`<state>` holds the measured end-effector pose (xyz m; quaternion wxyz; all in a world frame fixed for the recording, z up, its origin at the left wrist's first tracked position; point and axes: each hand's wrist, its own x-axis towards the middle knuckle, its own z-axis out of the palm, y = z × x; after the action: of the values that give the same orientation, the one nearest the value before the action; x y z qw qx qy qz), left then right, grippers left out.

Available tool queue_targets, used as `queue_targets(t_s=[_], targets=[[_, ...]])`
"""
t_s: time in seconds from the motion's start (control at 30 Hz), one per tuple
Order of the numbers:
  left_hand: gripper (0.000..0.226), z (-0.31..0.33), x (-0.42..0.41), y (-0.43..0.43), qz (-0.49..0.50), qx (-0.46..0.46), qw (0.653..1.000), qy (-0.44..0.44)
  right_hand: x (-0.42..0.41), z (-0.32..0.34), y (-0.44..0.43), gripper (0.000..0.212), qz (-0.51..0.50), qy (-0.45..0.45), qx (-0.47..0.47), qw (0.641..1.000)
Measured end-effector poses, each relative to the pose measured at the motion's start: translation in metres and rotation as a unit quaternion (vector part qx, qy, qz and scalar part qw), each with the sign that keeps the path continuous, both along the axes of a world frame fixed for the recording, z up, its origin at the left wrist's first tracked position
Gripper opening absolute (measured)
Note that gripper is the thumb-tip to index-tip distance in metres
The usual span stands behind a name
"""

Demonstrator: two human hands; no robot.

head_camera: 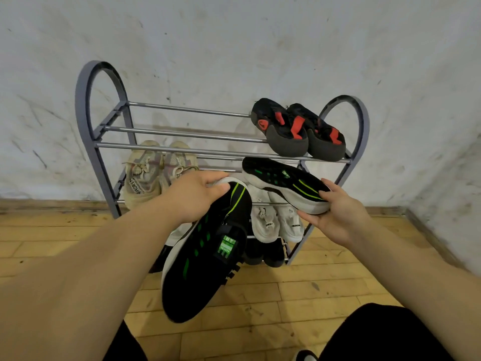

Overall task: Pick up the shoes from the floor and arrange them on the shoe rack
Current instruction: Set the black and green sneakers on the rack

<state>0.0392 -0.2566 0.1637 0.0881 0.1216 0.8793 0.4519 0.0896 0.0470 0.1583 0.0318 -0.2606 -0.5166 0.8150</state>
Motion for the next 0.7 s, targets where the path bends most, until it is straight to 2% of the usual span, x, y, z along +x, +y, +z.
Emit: queue_targets(t_s=[0.17,0.3,0.37,0.43,0.57,0.63,0.7], targets=[[0.043,-0.003,-0.002,0.016,0.01,0.017,1.0,-0.016,-0.036,-0.027,-0.018,0.053,-0.046,0.003,-0.056,0.997],[0.044,-0.008,-0.002,0.019,0.024,0.022,0.999,-0.01,-0.049,-0.06,-0.037,0.05,-0.007,-0.085,0.041,0.995],[0.043,-0.008,0.0,0.016,0.019,0.022,0.999,-0.016,-0.055,-0.068,-0.041,0.048,0.007,-0.101,0.093,0.991],[0.038,-0.006,0.002,0.012,0.011,0.028,0.999,-0.02,-0.059,-0.068,-0.04,0.046,-0.003,-0.081,0.09,0.993],[0.035,-0.004,0.002,0.003,0.0,0.028,0.999,-0.019,-0.062,-0.061,-0.039,0.045,-0.03,-0.018,-0.003,0.999],[0.036,-0.003,0.001,0.003,0.003,0.027,0.999,-0.022,-0.064,-0.061,-0.042,0.046,-0.026,-0.011,0.003,1.0],[0.037,-0.003,0.001,0.004,0.002,0.021,1.0,-0.023,-0.062,-0.06,-0.047,0.055,0.014,-0.024,0.057,0.998]])
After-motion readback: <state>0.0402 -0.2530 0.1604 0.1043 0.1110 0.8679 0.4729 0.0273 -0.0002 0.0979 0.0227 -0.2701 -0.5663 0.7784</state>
